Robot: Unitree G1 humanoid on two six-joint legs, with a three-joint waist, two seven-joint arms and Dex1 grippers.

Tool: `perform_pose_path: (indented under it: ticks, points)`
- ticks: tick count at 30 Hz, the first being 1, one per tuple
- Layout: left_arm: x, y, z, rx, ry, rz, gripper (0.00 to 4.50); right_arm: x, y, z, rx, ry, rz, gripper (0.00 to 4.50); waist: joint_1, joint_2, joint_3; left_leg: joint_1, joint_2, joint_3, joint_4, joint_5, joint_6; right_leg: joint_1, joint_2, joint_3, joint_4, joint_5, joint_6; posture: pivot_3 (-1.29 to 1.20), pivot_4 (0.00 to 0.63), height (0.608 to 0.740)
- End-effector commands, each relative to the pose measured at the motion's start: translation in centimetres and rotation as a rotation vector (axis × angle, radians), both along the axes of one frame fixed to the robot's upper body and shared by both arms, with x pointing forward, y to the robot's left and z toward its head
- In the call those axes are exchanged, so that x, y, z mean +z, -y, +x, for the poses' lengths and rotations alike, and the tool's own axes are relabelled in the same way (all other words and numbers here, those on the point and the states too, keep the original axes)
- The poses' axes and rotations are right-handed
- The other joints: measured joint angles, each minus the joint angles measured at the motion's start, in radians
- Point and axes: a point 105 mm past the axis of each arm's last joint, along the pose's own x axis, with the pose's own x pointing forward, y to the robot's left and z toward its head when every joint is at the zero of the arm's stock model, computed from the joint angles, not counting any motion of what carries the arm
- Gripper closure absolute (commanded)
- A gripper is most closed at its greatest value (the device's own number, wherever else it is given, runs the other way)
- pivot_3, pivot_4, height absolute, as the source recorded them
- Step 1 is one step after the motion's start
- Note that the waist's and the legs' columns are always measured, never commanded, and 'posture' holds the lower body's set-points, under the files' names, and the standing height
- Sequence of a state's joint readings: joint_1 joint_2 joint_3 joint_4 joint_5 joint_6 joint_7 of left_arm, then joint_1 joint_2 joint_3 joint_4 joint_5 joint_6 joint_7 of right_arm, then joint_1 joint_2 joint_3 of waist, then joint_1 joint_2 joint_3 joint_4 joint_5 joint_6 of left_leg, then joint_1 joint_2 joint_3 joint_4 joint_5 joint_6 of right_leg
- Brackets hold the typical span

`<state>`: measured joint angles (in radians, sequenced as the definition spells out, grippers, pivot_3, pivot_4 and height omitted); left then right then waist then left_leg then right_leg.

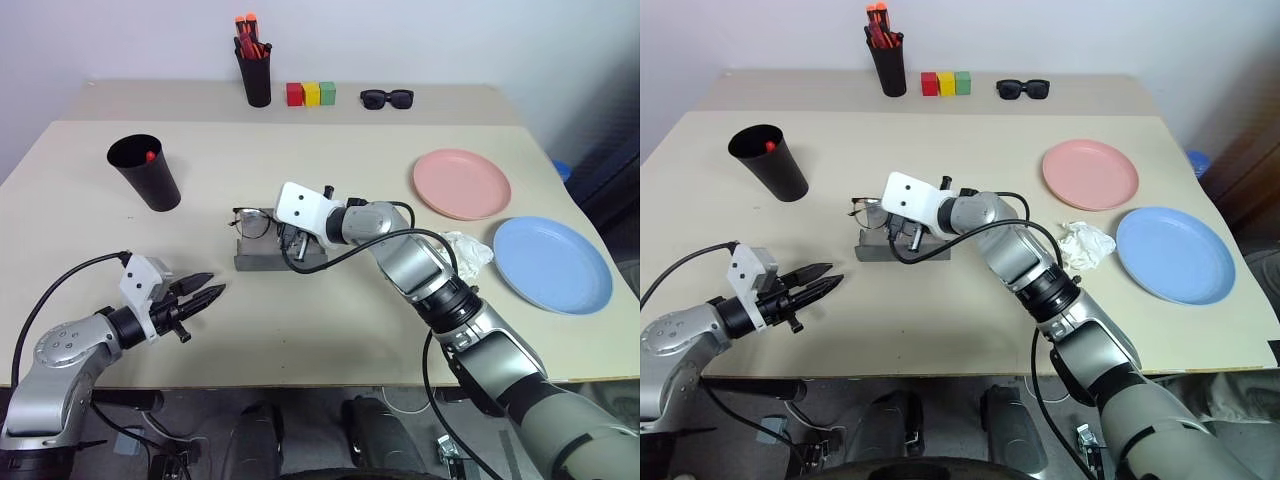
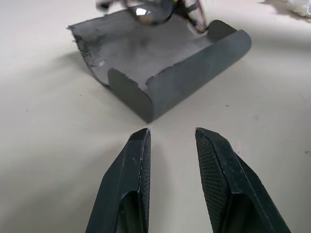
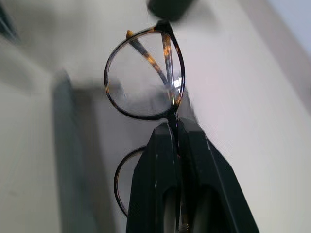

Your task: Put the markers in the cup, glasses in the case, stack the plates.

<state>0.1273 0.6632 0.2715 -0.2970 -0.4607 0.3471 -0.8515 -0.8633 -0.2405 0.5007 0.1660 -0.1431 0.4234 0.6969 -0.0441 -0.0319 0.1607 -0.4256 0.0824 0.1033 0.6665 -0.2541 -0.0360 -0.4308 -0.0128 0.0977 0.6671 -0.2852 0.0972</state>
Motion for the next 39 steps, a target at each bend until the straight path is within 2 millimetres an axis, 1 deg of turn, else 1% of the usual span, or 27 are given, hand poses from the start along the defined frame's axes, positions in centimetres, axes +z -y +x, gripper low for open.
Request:
perform_pose_path:
  ticks: [1, 6, 9, 10, 11, 12, 14, 17, 19, 20, 21, 23, 26, 27, 28, 30, 31, 33, 35, 37, 39]
  points:
    - [1.4, 0.1, -0.3, 0.008, 0.051, -0.004, 3.04, 0.6, 0.2, -0.4, 0.022, 0.034, 0.008, 4.45, -0.001, 0.000, 0.000, 0.000, 0.000, 0.000, 0.000, 0.000, 0.000, 0.000, 0.000, 0.000, 0.000, 0.000, 0.000, 0.00, 0.150, 0.722]
    - [1.4, 0.4, -0.2, 0.006, 0.048, -0.008, 3.04, -0.4, 1.1, -0.5, 0.005, 0.005, -0.010, 4.45, -0.002, 0.000, 0.000, 0.000, 0.000, 0.000, -0.001, 0.000, 0.000, 0.000, 0.000, 0.000, 0.000, 0.000, 0.000, 0.00, 0.150, 0.722]
    - [1.5, 0.5, 0.2, 0.003, 0.048, -0.009, 3.04, -0.2, 1.0, -0.9, 0.022, -0.017, 0.007, 3.50, -0.001, 0.000, 0.000, 0.000, 0.000, 0.000, -0.001, 0.000, 0.000, 0.000, 0.000, 0.000, 0.000, 0.000, 0.000, 0.00, 0.150, 0.722]
    - [1.6, 0.5, 0.3, 0.000, 0.048, -0.008, 3.04, 0.0, 1.0, -0.9, 0.019, -0.007, 0.010, 2.97, -0.001, 0.000, 0.000, 0.000, 0.000, 0.000, -0.001, 0.000, 0.000, 0.000, 0.000, 0.000, 0.000, 0.000, 0.000, 0.00, 0.150, 0.722]
    - [1.6, 0.5, 0.4, -0.001, 0.048, -0.008, 3.04, 0.2, 1.0, -0.8, 0.013, 0.009, 0.012, 2.58, -0.001, 0.000, 0.000, 0.000, 0.000, 0.000, -0.001, 0.000, 0.000, 0.000, 0.000, 0.000, 0.000, 0.000, 0.000, 0.00, 0.150, 0.722]
    - [1.6, 0.5, 0.6, -0.002, 0.048, -0.008, 3.04, 0.4, 1.0, -0.8, 0.011, 0.024, 0.014, 1.99, -0.001, 0.000, 0.000, 0.000, 0.000, 0.000, -0.001, 0.000, 0.000, 0.000, 0.000, 0.000, 0.000, 0.000, 0.000, 0.00, 0.150, 0.722]
    - [1.8, 0.5, 0.9, 0.000, 0.050, -0.011, 3.04, 1.1, 1.0, -0.9, 0.022, 0.048, 0.030, 1.00, -0.001, 0.000, 0.000, 0.000, 0.000, 0.000, -0.001, 0.000, 0.000, 0.000, 0.000, 0.000, 0.000, 0.000, 0.000, 0.00, 0.150, 0.722]
    - [2.3, 0.5, 1.5, 0.015, 0.047, -0.043, 3.04, 2.4, 0.9, -1.4, 0.046, 0.068, 0.072, 1.00, -0.001, 0.000, 0.000, 0.000, 0.000, 0.000, -0.001, 0.000, 0.000, 0.000, 0.000, 0.000, 0.000, 0.000, 0.000, 0.00, 0.150, 0.722]
    - [2.9, 0.5, 2.3, 0.039, 0.036, -0.086, 3.59, 3.3, 1.0, -1.8, 0.061, 0.086, 0.099, 0.94, 0.001, 0.000, 0.000, 0.000, 0.000, 0.000, -0.001, 0.000, 0.000, 0.000, 0.000, 0.000, 0.000, 0.000, 0.000, 0.00, 0.150, 0.722]
    - [3.2, 0.5, 2.5, 0.042, 0.034, -0.095, 3.97, 3.6, 1.1, -1.9, 0.066, 0.092, 0.106, 0.94, 0.001, 0.000, 0.000, 0.000, 0.000, 0.000, -0.001, 0.000, 0.000, 0.000, 0.000, 0.000, 0.000, 0.000, 0.000, 0.00, 0.150, 0.722]
    - [3.6, 0.8, 2.9, 0.039, 0.040, -0.099, 4.44, 3.8, 1.3, -2.2, 0.073, 0.095, 0.114, 0.94, 0.000, 0.000, 0.000, 0.000, 0.000, 0.000, -0.001, 0.000, 0.000, 0.000, 0.001, 0.000, 0.000, 0.000, 0.000, 0.00, 0.150, 0.722]
    - [5.1, 1.7, 4.2, 0.024, 0.070, -0.126, 4.44, 3.8, 2.1, -3.2, 0.095, 0.109, 0.122, 0.94, 0.008, 0.000, 0.000, 0.000, 0.000, -0.001, -0.001, 0.000, 0.000, 0.000, 0.000, 0.000, 0.000, 0.001, 0.002, 0.00, 0.150, 0.722]
    - [7.6, 3.0, 7.3, 0.040, 0.117, -0.137, 4.44, 3.2, 4.2, -4.9, 0.101, 0.112, 0.134, 0.94, 0.025, -0.001, 0.000, 0.000, -0.001, -0.002, 0.000, 0.000, 0.000, 0.001, 0.000, -0.001, -0.001, 0.001, 0.002, 0.00, 0.150, 0.722]
    - [8.1, 3.3, 8.0, 0.049, 0.126, -0.130, 4.44, 3.1, 4.7, -5.4, 0.101, 0.109, 0.140, 0.94, 0.029, -0.001, 0.000, 0.000, -0.001, -0.002, 0.000, 0.000, 0.000, 0.001, 0.000, -0.001, -0.001, 0.001, 0.002, 0.00, 0.150, 0.722]
    - [8.4, 3.7, 9.2, 0.061, 0.123, -0.109, 4.44, 2.7, 5.6, -5.9, 0.087, 0.096, 0.149, 0.94, 0.029, -0.001, 0.000, 0.000, -0.001, -0.002, 0.000, 0.000, 0.000, 0.002, 0.000, -0.001, -0.001, 0.001, 0.002, 0.00, 0.150, 0.722]
    - [9.1, 4.6, 11.3, 0.067, 0.123, -0.074, 4.44, 1.4, 7.5, -6.8, 0.039, 0.052, 0.152, 0.94, 0.032, -0.001, 0.000, 0.000, -0.002, -0.002, 0.000, 0.000, 0.000, 0.002, 0.001, -0.001, -0.001, 0.001, 0.003, 0.00, 0.150, 0.722]
    - [9.4, 5.0, 12.0, 0.065, 0.124, -0.062, 4.44, 0.9, 8.2, -7.2, 0.017, 0.033, 0.150, 0.94, 0.033, -0.001, 0.000, 0.000, -0.002, -0.002, 0.000, 0.000, 0.000, 0.002, 0.001, -0.001, -0.001, 0.001, 0.003, 0.00, 0.150, 0.722]
    - [9.8, 5.9, 13.4, 0.037, 0.113, -0.050, 4.44, 0.1, 9.6, -7.7, -0.051, -0.024, 0.183, 0.94, 0.029, -0.001, 0.000, 0.000, -0.002, -0.002, 0.000, 0.000, 0.000, 0.002, 0.001, -0.001, -0.001, 0.001, 0.003, 0.00, 0.150, 0.722]
    - [9.4, 6.9, 15.1, 0.017, 0.080, 0.014, 4.44, -0.8, 11.3, -8.4, -0.128, -0.087, 0.223, 0.94, 0.030, -0.001, 0.000, 0.000, -0.002, -0.002, 0.000, 0.000, 0.000, 0.002, 0.001, 0.000, -0.001, 0.001, 0.003, 0.00, 0.150, 0.722]
    - [8.6, 7.0, 16.6, 0.029, 0.043, 0.068, 4.44, -1.3, 12.2, -9.0, -0.175, -0.119, 0.240, 0.94, 0.029, -0.001, 0.000, 0.000, -0.002, -0.003, 0.000, 0.000, 0.000, 0.002, 0.002, -0.001, -0.001, 0.001, 0.003, 0.00, 0.150, 0.722]
    - [8.1, 6.8, 17.9, 0.062, -0.006, 0.062, 4.44, -1.5, 12.7, -9.3, -0.209, -0.128, 0.255, 0.94, 0.023, -0.001, 0.000, 0.000, -0.002, -0.003, 0.000, 0.000, 0.000, 0.002, 0.002, 0.000, -0.001, 0.001, 0.003, 0.00, 0.150, 0.722]
